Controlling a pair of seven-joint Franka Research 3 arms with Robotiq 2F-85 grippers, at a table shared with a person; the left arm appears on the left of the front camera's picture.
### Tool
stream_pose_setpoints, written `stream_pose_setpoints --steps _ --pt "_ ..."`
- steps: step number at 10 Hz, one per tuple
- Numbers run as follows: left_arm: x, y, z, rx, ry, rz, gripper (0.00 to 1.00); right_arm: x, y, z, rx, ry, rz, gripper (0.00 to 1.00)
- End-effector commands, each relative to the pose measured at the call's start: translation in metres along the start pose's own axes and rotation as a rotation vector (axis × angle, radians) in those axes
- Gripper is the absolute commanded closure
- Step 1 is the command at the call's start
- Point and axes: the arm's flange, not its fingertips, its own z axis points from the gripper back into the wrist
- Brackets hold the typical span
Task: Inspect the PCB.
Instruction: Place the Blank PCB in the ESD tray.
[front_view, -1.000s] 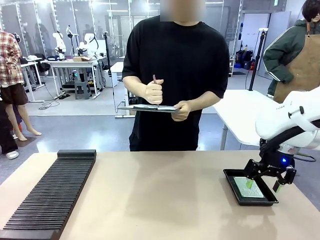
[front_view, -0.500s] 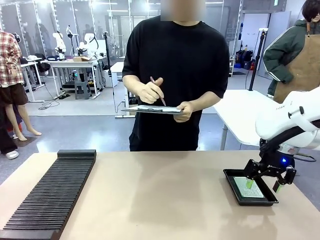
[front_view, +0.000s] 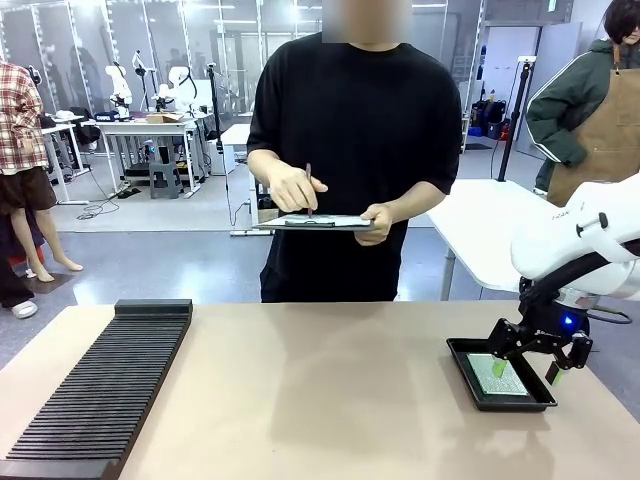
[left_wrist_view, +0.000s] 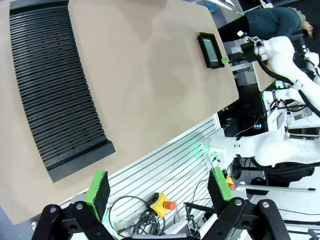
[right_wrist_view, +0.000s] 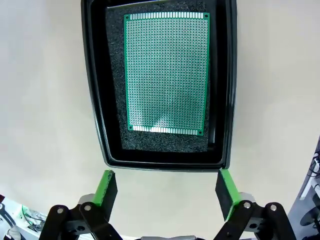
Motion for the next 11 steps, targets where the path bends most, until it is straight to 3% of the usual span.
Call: stream_pose_setpoints --steps 1,3,6,11 --pt "0.003 -0.002 0.002 0.006 0.008 0.002 0.00 0.003 0.000 -0.002 0.004 -0.013 -0.002 0.00" --pt "0.003 -0.002 0.002 0.006 0.008 0.002 0.00 0.000 0.000 0.000 0.000 0.000 0.000 0.00" --pt "0.003 -0.002 0.002 0.006 0.008 0.002 0.00 -0.061 -0.009 0.076 0.336 0.020 0.088 0.00" --pt "0.003 -0.002 0.002 0.006 0.008 0.002 0.00 -0.156 -0.076 0.156 0.578 -0.014 0.143 0.00"
